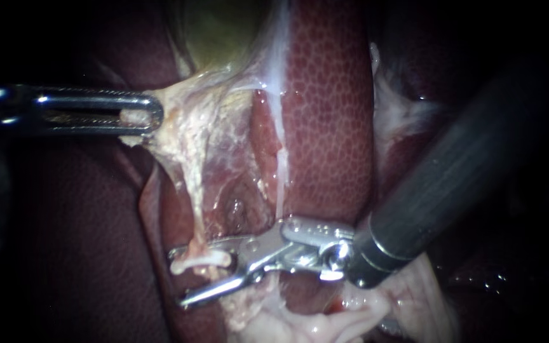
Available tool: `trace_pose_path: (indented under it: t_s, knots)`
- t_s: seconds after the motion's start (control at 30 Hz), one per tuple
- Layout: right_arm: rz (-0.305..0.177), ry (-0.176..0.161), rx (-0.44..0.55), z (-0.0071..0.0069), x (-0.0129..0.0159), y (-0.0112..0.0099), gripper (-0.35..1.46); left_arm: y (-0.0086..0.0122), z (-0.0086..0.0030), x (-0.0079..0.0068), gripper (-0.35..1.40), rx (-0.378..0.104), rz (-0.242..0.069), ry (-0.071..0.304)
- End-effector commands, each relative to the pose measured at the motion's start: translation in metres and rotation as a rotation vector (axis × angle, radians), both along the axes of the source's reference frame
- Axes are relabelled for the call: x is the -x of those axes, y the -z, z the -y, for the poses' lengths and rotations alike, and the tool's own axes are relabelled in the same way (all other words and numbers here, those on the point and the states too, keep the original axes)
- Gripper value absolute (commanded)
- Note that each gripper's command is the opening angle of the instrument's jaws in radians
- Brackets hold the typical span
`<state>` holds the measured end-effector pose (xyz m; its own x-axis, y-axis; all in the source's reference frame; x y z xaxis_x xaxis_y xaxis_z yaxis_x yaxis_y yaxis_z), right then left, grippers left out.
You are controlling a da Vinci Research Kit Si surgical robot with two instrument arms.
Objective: Going back first clip left tube
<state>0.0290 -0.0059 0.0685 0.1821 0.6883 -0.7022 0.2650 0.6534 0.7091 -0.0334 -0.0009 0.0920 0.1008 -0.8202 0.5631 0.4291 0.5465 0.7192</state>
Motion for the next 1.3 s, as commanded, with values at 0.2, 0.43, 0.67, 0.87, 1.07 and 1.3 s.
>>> trace_pose_path:
  t_s: [0.2, 0.43, 0.67, 0.87, 1.07, 1.3]
  knots:
    - [-0.011, -0.01, 0.047, -0.0013, 0.0005, -0.0002, 0.6, 0.0001, 0.0, 0.0, -0.35, 0.0, -0.001, 0.001]
    - [-0.007, -0.027, 0.063, -0.0028, 0.0017, -0.0003, 0.6, 0.0001, 0.0001, -0.0001, -0.35, 0.0, 0.0, 0.0]
    - [-0.017, -0.027, 0.08, -0.004, 0.0042, 0.0008, 0.6, 0.0001, 0.0001, -0.0002, -0.35, 0.0, 0.0, 0.0]
    - [-0.023, -0.032, 0.122, -0.0055, 0.0092, 0.0026, 0.6, 0.0, 0.0001, -0.0003, -0.35, 0.0, 0.001, -0.001]
    - [0.017, -0.032, 0.177, -0.0079, 0.0149, 0.0047, 0.6, -0.0001, 0.0, -0.0003, -0.35, 0.0, 0.001, -0.001]
    - [0.052, -0.042, 0.222, -0.0103, 0.0195, 0.0079, 0.6, -0.0002, 0.0001, -0.0002, -0.35, 0.001, 0.0, -0.001]
